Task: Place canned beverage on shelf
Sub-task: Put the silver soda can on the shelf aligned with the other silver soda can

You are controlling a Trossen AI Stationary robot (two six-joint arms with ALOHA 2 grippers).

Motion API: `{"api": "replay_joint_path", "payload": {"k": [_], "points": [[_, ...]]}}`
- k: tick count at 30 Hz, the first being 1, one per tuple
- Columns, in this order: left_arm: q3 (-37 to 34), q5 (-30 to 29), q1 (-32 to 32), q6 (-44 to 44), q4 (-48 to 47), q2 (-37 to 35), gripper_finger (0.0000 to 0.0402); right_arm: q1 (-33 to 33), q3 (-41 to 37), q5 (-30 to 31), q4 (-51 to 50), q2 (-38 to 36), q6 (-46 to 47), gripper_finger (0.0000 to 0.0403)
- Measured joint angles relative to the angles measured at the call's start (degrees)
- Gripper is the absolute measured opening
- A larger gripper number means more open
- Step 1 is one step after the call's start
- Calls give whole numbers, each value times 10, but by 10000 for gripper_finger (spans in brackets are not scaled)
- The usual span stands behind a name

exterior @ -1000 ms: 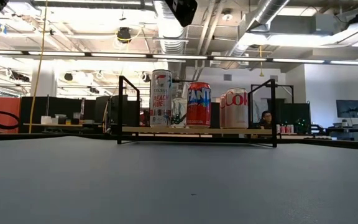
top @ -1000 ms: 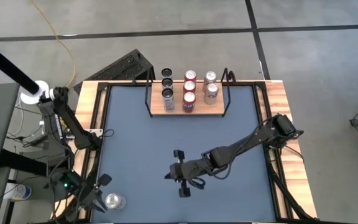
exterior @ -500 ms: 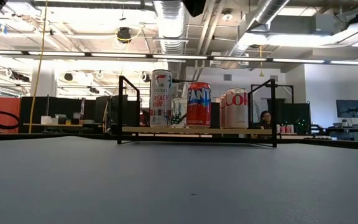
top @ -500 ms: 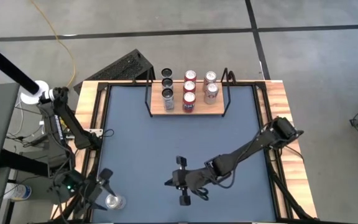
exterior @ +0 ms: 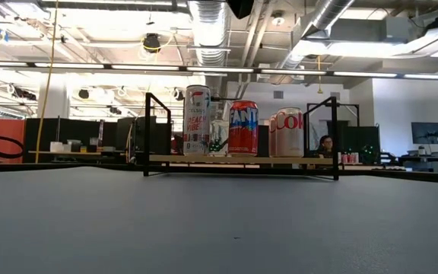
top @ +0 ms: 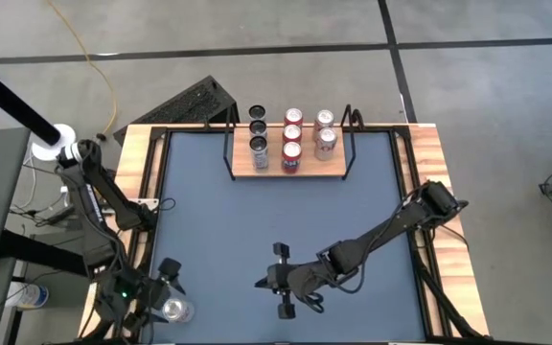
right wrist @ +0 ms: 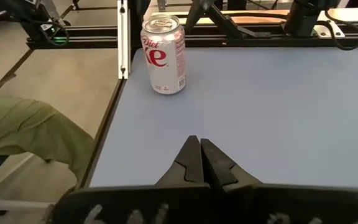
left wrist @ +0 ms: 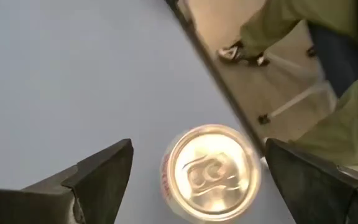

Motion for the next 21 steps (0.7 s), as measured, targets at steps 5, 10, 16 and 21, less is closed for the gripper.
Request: {"api": "replay_joint_path", "payload": {"k": [5, 10, 16, 21], "points": [[0, 3, 0, -24, 5, 40, 353, -5, 0, 0, 0, 0, -11, 0], [0, 19, 0, -39, 5, 82, 353, -9, 0, 0, -1, 0, -16, 0], [0, 41, 0, -38, 1, 123, 352, -9, 0, -1, -2, 0, -17, 0], [0, 41, 0, -24, 5, 133, 352, -6, 0, -1, -10, 0, -17, 0]]}}
